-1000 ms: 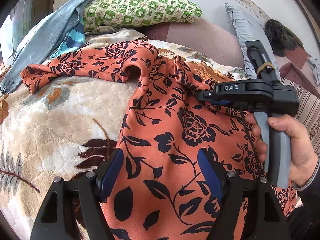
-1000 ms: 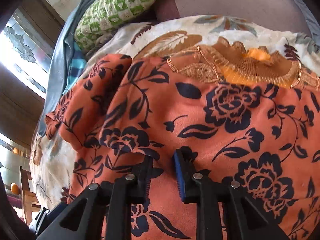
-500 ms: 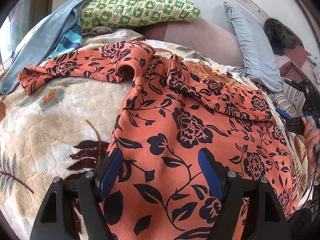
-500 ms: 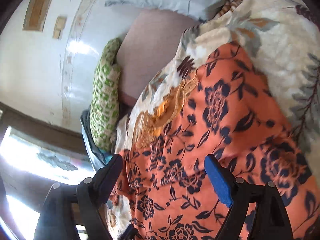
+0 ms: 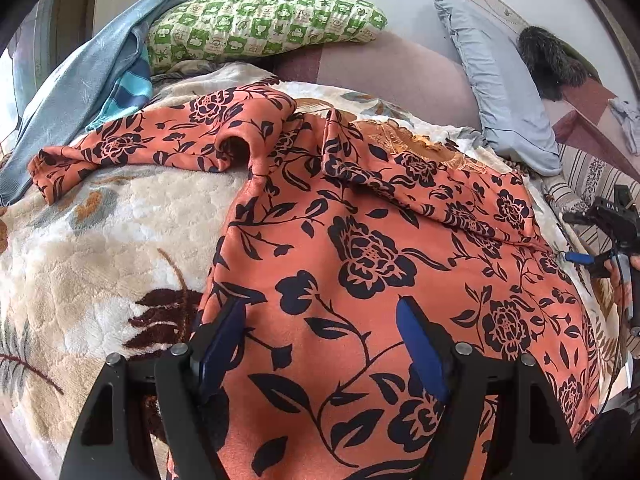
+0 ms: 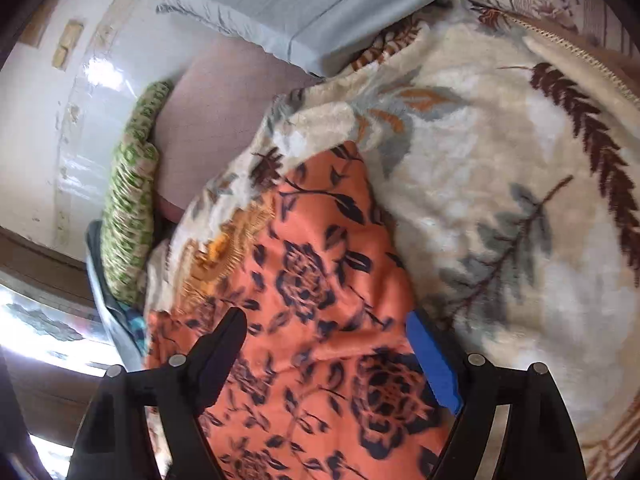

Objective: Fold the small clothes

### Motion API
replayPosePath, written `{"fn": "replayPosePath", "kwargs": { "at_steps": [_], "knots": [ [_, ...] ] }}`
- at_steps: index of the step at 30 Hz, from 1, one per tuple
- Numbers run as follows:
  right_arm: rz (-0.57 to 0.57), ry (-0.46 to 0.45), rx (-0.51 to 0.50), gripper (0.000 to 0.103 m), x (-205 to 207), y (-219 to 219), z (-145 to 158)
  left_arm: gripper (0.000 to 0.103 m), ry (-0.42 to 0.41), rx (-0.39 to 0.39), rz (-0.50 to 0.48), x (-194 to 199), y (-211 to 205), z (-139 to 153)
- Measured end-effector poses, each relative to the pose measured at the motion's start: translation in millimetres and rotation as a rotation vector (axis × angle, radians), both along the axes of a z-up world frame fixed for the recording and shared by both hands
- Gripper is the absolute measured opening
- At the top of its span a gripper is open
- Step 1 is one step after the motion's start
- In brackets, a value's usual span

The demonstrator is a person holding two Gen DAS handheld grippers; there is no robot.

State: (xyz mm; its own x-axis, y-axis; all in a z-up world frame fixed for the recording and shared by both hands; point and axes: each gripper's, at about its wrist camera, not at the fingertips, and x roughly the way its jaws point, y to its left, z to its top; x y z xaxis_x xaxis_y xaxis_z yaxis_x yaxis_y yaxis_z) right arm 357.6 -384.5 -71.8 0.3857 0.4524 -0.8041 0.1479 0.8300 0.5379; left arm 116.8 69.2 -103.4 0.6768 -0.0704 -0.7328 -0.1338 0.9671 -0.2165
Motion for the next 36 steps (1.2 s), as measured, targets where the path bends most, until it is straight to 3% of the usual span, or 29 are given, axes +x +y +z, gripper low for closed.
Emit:
{"fn": "replayPosePath", "kwargs": {
  "at_steps": [3,5,7,9,11,14,16,20,23,26,28,29,34,36],
  "knots": [
    [0.032,0.076,-0.007,0.084,-13,-3,-25,0.078,-0.004,0.014,-0.006,-2,-3,0],
    [0.080,0.104,-0.072,0.083,-15,8,-32,0.078,0.001,0.031,-0.013,-2,-5,-2],
    [0.132,0.110,-0.209,0.067,-19,18,-33,0.078,0.015,0.049,-0.020,-1,-8,-5],
    [0.178,0.120,-0.330,0.029,-22,29,-26,0.080,0.031,0.052,-0.025,1,-8,-9],
    [0.234,0.090,-0.501,0.029,-27,45,-23,0.086,0.055,0.060,-0.037,4,-11,-14],
    [0.300,0.042,-0.660,0.034,-33,71,-22,0.087,0.070,0.160,-0.073,3,-24,-18],
    [0.265,0.026,-0.600,0.034,-32,74,-6,0.087,0.062,0.180,-0.090,0,-28,-16],
    [0.205,-0.101,-0.472,0.036,-17,80,34,0.087,0.046,0.122,-0.080,-4,-19,-10],
    [0.197,-0.150,-0.296,0.068,8,90,35,0.087,0.048,0.056,-0.050,-1,-8,-8],
    [0.148,-0.125,-0.201,0.068,50,87,11,0.087,0.033,-0.019,-0.015,-2,9,-2],
    [0.116,0.037,-0.199,0.072,72,82,-33,0.087,-0.006,-0.096,0.019,-6,30,10],
    [0.088,0.047,-0.171,0.072,74,79,-42,0.087,-0.021,-0.140,0.052,-7,45,17],
    [0.129,-0.117,-0.154,0.073,40,91,-2,0.087,-0.056,-0.456,0.343,-5,157,21],
    [0.178,-0.149,-0.154,0.073,19,98,5,0.087,-0.029,-0.523,0.443,6,202,17]
  ]
}}
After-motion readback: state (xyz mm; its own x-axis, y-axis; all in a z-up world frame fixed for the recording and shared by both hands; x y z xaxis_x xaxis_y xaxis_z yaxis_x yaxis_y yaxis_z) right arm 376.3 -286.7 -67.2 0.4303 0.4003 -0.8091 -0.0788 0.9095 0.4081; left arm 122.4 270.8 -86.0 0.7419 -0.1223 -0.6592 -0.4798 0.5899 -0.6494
